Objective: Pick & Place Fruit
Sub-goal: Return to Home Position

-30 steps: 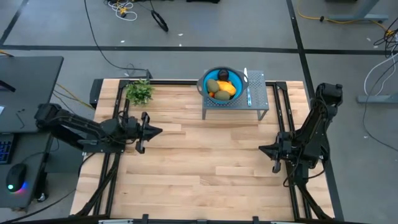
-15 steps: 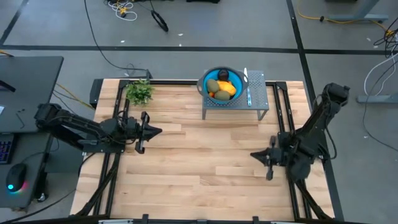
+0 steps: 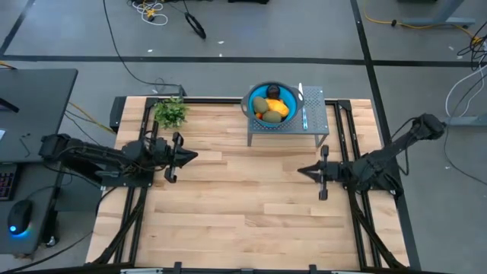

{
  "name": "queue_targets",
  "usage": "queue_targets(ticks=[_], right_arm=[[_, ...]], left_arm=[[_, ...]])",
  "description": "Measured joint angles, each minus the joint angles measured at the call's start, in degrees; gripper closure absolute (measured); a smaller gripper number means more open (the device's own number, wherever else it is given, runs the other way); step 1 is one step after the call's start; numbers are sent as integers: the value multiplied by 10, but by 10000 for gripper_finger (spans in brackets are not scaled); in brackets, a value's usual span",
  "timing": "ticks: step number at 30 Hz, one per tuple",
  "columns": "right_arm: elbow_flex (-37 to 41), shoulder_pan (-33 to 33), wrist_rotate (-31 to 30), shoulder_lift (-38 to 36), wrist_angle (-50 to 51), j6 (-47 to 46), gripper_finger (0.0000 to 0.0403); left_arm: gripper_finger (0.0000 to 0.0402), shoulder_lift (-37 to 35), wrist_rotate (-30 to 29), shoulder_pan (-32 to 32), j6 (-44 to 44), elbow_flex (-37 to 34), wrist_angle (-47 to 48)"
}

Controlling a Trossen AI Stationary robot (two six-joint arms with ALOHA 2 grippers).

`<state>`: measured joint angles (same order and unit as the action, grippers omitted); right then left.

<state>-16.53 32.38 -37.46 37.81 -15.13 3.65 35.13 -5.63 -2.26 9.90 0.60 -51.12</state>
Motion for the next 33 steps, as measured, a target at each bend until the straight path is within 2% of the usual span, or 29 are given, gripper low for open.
queue_targets(ticks=[2, 5, 9, 12, 18, 22, 26, 33], right_arm=[[0, -13, -4, -47, 59, -12, 382], [0, -16, -40, -123, 152, -42, 382], [4, -12, -50, -215, 256, -77, 382], [32, -12, -50, -274, 272, -67, 382], [63, -38, -33, -377, 271, 13, 382], [58, -73, 7, -377, 278, 39, 382], [64, -116, 53, -377, 281, 27, 382], [127, -201, 162, -375, 229, -4, 382]], left_arm=[[392, -5, 18, 9, 4, 0, 11], [397, -20, 29, 10, 2, 0, 33], [395, -48, 21, 10, -20, 0, 82], [396, -65, 6, 10, -35, 0, 122], [392, -71, 23, 10, -43, 0, 138], [391, -70, 23, 10, -43, 0, 145], [397, -71, 23, 10, -46, 0, 143], [385, -70, 21, 10, -55, 0, 142]])
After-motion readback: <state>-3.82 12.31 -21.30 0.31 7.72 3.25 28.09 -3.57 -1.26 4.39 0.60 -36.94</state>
